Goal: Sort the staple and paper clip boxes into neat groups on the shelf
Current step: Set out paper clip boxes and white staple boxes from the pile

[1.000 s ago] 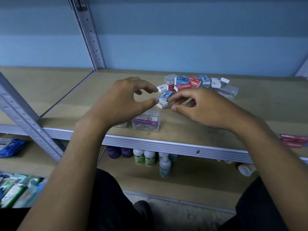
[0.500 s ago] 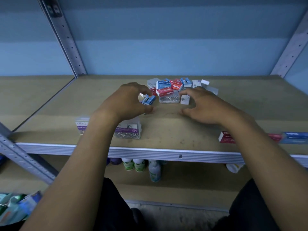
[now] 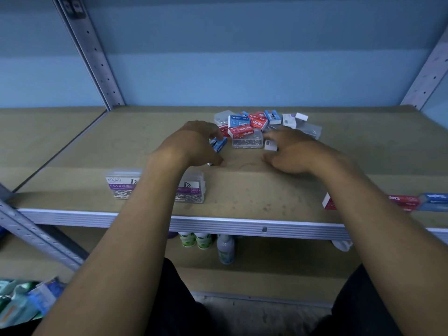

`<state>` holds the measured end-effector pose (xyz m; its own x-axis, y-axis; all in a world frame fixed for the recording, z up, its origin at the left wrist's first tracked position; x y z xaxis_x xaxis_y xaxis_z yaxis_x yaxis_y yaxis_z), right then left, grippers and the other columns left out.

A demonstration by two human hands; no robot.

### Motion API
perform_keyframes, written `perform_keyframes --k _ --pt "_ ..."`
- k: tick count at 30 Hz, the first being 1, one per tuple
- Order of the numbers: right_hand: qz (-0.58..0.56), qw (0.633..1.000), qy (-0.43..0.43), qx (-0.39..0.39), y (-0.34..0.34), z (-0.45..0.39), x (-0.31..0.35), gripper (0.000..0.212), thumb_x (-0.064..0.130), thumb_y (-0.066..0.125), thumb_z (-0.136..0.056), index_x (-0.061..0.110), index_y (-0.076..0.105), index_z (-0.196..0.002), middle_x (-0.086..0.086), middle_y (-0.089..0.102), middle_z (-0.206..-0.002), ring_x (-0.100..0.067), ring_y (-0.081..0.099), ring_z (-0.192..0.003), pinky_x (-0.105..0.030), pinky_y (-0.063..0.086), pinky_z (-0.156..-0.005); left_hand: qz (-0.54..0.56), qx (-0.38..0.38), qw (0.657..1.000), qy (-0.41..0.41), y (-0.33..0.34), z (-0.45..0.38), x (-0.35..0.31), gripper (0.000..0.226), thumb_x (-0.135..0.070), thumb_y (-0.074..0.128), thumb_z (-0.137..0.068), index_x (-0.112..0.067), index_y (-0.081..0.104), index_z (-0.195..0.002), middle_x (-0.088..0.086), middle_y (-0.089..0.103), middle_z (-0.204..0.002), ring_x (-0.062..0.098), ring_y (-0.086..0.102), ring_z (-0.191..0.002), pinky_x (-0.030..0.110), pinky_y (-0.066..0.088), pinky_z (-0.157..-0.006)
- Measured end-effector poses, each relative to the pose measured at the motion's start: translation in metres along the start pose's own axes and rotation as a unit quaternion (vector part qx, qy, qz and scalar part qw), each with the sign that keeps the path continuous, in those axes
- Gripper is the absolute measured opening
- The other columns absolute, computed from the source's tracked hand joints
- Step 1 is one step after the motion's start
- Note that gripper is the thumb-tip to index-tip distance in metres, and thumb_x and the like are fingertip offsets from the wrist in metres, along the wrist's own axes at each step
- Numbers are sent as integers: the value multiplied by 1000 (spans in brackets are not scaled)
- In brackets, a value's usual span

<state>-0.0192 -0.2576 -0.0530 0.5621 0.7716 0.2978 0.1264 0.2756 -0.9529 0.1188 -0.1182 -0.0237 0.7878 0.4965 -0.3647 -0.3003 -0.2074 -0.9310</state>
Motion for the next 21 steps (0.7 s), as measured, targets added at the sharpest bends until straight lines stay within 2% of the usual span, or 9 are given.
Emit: perform_keyframes --k 4,6,9,12,16,21 --pt "15 1000 1 3 -1 0 1 49 28 54 -88 29 56 -137 -1 52 -141 -25 54 -122 -35 48 -99 0 -4 1000 6 0 2 -1 60 -26 84 -74 -30 61 -129 -2 54 -136 14 48 -108 26 38 -80" --pt "20 1000 -4 2 -2 2 2 46 20 51 -87 27 61 -131 -3 56 -136 -26 56 -117 -34 50 -96 2 -7 1000 9 1 3 -2 60 -26 85 -73 -30 61 -129 -2 54 -136 15 49 -110 25 38 -80" --pt "28 1000 -14 -2 -4 6 4 39 20 49 -89 26 64 -124 -5 58 -131 -28 58 -113 -34 51 -95 10 -12 1000 18 2 7 -5 60 -25 86 -72 -29 62 -127 -2 56 -133 16 51 -110 24 39 -80" --pt "37 999 -19 -15 -9 13 5 22 21 57 -90 26 67 -109 -9 58 -125 -27 58 -108 -31 48 -87 22 -21 999 36 1 10 -12 54 -23 85 -73 -28 64 -122 -2 59 -127 12 48 -104 23 39 -79" --pt "16 999 -24 -31 -14 24 6 35 17 65 -86 28 71 -118 -4 60 -126 -21 57 -109 -26 46 -90 36 -43 997 60 -2 13 -24 40 -25 79 -78 -24 68 -116 -5 62 -120 9 50 -100 17 37 -72" --pt "-10 999 -17 -40 -16 31 3 28 21 75 -83 30 73 -109 2 62 -118 -14 58 -102 -23 45 -81 54 -53 995 66 3 16 -36 19 -28 73 -81 -21 77 -99 -6 67 -108 7 55 -94 18 38 -75"
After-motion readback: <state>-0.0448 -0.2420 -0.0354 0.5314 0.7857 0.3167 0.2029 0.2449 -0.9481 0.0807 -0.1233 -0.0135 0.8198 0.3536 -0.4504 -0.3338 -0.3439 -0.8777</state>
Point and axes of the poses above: each hand's wrist, its own z-axis away from the middle knuckle, its own y-axis out of the palm, x = y × z, the point moved 7 cm from there along -z, towards the middle knuckle
